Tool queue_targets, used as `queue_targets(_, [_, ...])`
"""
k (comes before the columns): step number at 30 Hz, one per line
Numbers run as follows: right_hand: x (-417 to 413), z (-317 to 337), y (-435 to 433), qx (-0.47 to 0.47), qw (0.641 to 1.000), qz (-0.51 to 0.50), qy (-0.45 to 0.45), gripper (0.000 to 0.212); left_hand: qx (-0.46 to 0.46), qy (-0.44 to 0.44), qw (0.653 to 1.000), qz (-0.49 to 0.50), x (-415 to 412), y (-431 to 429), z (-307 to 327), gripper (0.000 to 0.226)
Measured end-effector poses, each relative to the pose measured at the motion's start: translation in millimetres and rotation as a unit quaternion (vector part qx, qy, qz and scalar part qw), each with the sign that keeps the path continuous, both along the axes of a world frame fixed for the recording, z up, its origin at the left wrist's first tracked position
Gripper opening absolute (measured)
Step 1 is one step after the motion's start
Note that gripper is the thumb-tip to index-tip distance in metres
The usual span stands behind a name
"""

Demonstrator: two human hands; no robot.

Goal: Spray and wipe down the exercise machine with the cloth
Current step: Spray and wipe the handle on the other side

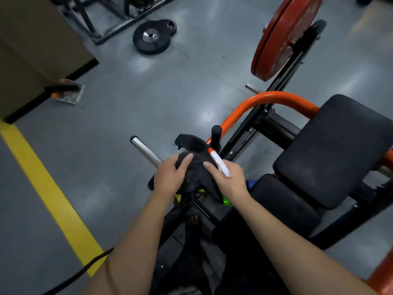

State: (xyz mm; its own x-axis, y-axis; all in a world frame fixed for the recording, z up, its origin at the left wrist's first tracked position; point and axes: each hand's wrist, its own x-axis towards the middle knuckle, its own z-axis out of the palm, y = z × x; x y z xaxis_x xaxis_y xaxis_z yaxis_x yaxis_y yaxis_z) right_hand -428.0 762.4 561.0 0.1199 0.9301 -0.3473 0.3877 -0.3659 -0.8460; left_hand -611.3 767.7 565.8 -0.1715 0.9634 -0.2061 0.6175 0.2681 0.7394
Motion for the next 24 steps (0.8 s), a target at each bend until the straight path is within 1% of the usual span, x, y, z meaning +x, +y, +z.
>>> queue_targets(1, [-5.4,3.5,4.6,0.016,1.0,-0.023,-0.013,0.048,0.026,0.065,0.998,0.001,-1.5,8.1,4.2,0.045])
queue_targets(2, [-7.9,8.0,8.2,0.029,0.998,-0.048,-0.019,0.05,0.044,0.1,0.994,-0.002,-2.0,16.4,8.7,0.049])
queue_targets(3, [-11.9,13.4,15.0,0.039,0.996,-0.074,-0.023,0.054,0.057,0.107,0.993,-0.014,-6.2,29.3,13.1,0.051])
queue_targets(5, [-10.7,21.0,26.8,0.052,0.991,-0.121,-0.026,0.057,0.062,0.08,0.993,-0.062,-11.0,53.0,16.9,0.053])
queue_targets(7, [-5.9,27.3,37.9,0.067,0.983,-0.17,-0.022,0.055,0.04,0.066,0.99,-0.121,-14.2,77.9,20.5,0.066])
queue_targets(9, [0.5,35.2,45.8,0.087,0.973,-0.212,-0.021,0.053,0.005,0.048,0.986,-0.157,-12.3,99.4,26.9,0.078])
queue_targets(11, [4.9,45.4,50.7,0.107,0.967,-0.23,-0.032,0.055,0.011,0.041,0.984,-0.174,-4.5,114.6,33.2,0.077])
queue_targets(13, [7.5,53.6,56.4,0.128,0.957,-0.26,-0.031,0.056,0.047,0.013,0.986,-0.162,7.8,126.3,41.2,0.07])
queue_targets(15, [7.0,57.2,65.1,0.142,0.94,-0.308,0.021,0.053,0.077,-0.023,0.986,-0.147,22.1,134.3,47.6,0.064])
queue_targets(16, [7.1,57.9,71.8,0.142,0.934,-0.325,0.042,0.052,0.076,-0.026,0.986,-0.147,29.2,139.9,48.0,0.061])
queue_targets(18, [9.3,54.0,85.7,0.117,0.939,-0.322,0.037,0.05,0.028,-0.002,0.988,-0.149,38.7,153.6,38.1,0.053])
queue_targets(19, [11.1,49.2,90.7,0.089,0.947,-0.307,0.023,0.047,-0.021,0.021,0.988,-0.153,40.7,158.3,29.2,0.056])
queue_targets(20, [12.9,42.6,93.4,0.053,0.955,-0.292,0.007,0.043,-0.068,0.054,0.982,-0.167,41.8,161.4,17.2,0.064])
queue_targets(21, [14.3,34.1,93.5,0.014,0.962,-0.273,-0.008,0.038,-0.096,0.091,0.973,-0.188,42.8,161.0,4.5,0.07])
queue_targets(22, [15.8,24.8,92.2,-0.02,0.966,-0.259,-0.012,0.028,-0.095,0.11,0.967,-0.211,45.4,160.8,-7.0,0.068])
queue_targets(23, [15.3,15.7,88.0,-0.043,0.967,-0.251,-0.001,0.015,-0.075,0.093,0.966,-0.23,45.3,156.5,-14.6,0.059])
queue_targets(24, [14.2,7.4,84.2,-0.06,0.966,-0.252,0.018,0.01,-0.057,0.034,0.968,-0.243,45.2,152.0,-22.0,0.047])
